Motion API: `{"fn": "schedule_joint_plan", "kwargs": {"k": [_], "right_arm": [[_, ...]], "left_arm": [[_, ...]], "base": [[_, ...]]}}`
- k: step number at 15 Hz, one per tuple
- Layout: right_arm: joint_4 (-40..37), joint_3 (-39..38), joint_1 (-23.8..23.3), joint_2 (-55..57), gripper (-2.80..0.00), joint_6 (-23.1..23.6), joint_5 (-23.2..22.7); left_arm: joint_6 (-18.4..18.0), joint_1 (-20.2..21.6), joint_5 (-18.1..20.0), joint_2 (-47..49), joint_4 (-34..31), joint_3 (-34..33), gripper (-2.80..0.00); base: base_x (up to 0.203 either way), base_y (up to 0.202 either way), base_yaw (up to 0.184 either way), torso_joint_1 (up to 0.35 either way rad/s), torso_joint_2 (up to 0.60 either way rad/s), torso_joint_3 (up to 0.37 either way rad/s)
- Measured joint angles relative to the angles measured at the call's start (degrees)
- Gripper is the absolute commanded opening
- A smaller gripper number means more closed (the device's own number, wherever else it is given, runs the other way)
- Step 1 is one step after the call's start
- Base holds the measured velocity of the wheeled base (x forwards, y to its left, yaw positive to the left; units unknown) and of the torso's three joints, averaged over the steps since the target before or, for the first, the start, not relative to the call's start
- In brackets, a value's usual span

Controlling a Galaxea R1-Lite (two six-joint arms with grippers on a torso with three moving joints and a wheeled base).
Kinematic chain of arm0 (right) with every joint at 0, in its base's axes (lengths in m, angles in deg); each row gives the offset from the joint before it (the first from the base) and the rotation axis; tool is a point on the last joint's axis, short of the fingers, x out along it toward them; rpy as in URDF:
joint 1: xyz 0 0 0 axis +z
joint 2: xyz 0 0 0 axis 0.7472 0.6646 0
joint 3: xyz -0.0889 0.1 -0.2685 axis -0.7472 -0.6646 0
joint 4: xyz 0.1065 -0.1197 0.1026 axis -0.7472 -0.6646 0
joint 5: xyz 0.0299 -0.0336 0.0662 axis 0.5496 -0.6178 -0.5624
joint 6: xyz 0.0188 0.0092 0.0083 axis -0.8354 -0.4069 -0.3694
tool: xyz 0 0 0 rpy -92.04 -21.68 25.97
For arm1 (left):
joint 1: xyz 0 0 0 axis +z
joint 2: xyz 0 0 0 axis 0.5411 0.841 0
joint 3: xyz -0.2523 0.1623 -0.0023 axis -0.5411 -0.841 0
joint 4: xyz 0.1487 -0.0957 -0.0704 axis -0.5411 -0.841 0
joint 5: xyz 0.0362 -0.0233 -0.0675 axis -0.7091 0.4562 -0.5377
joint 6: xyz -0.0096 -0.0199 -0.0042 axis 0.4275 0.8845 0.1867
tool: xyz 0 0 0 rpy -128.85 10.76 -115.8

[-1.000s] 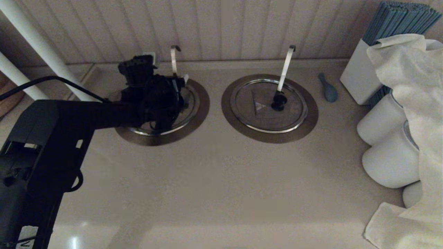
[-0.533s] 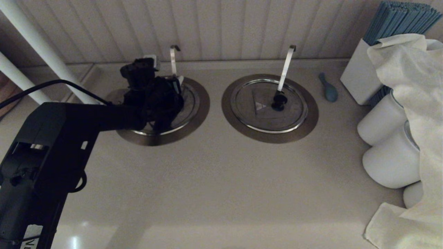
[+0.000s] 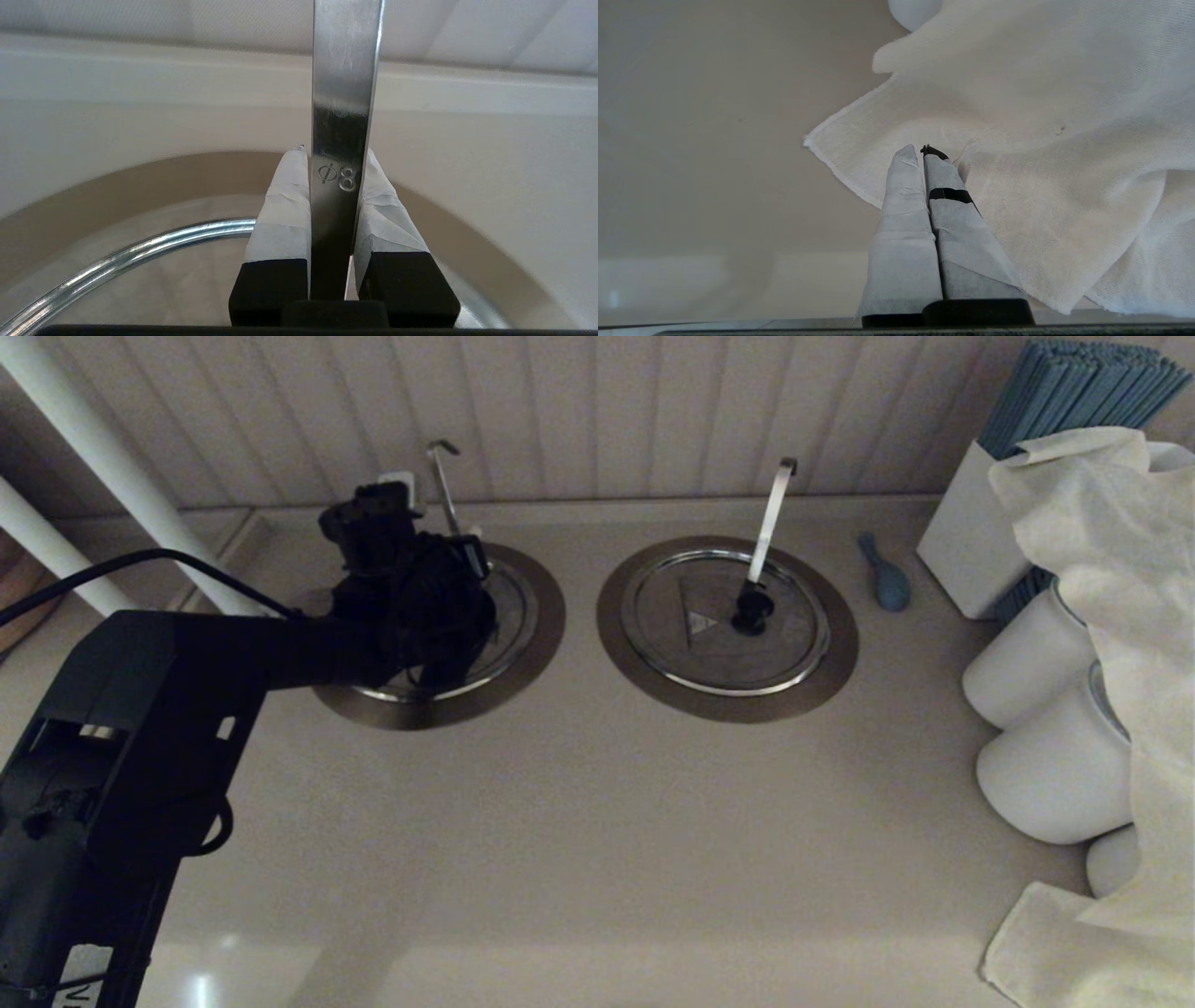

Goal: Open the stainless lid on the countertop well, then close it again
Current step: Stir with a spoon

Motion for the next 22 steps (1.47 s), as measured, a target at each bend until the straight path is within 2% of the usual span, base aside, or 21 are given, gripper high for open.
{"fn": "schedule_joint_plan", "kwargs": {"k": [3, 9, 13, 15, 19, 22], "right_arm": [[0.02, 0.0, 0.0, 0.0, -2.8, 0.0, 0.05], [0.05, 0.0, 0.0, 0.0, -2.8, -0.02, -0.01], [0.02, 0.0, 0.0, 0.0, -2.8, -0.02, 0.02], [0.05, 0.0, 0.0, 0.0, -2.8, -0.02, 0.02], [0.0, 0.0, 0.0, 0.0, -2.8, -0.01, -0.01], [0.02, 0.0, 0.0, 0.0, -2.8, -0.02, 0.02]], "left_arm": [[0.02, -0.05, -0.22, -1.15, 0.04, -0.73, -2.8], [-0.08, 0.31, 0.66, -7.02, -0.09, -7.02, -2.8], [-0.05, 1.5, 3.97, -13.49, -0.52, -13.19, -2.8], [-0.19, 2.36, 4.44, -16.54, -0.66, -15.65, -2.8], [-0.36, 4.33, 5.82, -20.01, -2.62, -16.88, -2.8], [-0.49, 4.67, 8.41, -22.56, -6.06, -18.45, -2.8]], "base": [[0.0, 0.0, 0.0, 0.0, 0.0, 0.0], [0.0, 0.0, 0.0, 0.0, 0.0, 0.0], [0.0, 0.0, 0.0, 0.0, 0.0, 0.0], [0.0, 0.0, 0.0, 0.0, 0.0, 0.0], [0.0, 0.0, 0.0, 0.0, 0.0, 0.0], [0.0, 0.0, 0.0, 0.0, 0.0, 0.0]]}}
